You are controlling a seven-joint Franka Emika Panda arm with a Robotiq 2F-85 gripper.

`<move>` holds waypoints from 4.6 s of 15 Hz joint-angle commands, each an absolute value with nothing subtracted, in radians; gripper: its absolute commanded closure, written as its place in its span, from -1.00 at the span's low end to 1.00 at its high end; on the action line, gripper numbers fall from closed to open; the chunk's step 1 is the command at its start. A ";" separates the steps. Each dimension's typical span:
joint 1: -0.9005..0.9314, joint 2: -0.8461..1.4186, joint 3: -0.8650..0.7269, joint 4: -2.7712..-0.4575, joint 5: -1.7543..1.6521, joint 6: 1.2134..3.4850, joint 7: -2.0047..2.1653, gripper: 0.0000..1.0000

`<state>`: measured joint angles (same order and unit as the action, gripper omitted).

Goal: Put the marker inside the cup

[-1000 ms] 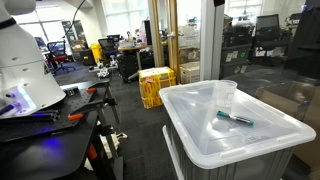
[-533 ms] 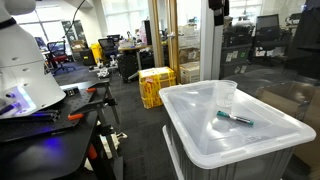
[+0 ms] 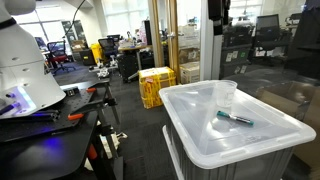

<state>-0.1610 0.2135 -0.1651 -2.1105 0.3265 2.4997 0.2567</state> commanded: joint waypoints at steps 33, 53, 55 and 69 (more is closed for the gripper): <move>-0.174 0.741 -0.117 -1.728 0.433 2.597 0.355 -1.00; -0.141 1.067 -0.155 -1.397 0.346 2.449 0.547 -1.00; -0.144 1.091 -0.154 -1.369 0.342 2.435 0.558 -1.00; -0.176 1.226 -0.152 -1.191 0.345 2.383 0.566 -1.00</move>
<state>-0.1639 1.1866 -0.1566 -1.2738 0.3597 2.4496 0.5236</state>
